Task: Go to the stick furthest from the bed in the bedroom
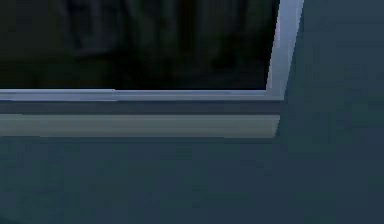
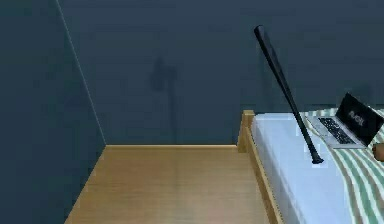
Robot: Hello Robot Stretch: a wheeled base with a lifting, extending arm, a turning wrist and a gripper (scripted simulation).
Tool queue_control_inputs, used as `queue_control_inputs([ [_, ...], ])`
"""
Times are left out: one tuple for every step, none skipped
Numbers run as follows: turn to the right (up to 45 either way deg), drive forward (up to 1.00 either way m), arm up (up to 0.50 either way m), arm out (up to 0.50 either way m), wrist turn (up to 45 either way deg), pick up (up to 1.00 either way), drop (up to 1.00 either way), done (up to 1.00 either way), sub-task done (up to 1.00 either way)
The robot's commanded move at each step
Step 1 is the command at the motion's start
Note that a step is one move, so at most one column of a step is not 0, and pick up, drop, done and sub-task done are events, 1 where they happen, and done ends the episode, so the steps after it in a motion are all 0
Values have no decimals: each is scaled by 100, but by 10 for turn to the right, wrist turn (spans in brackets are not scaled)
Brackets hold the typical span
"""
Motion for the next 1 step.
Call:
queue_control_inputs([
  [-450, 0, 0, 0, 0, 0, 0, 0, 0],
])
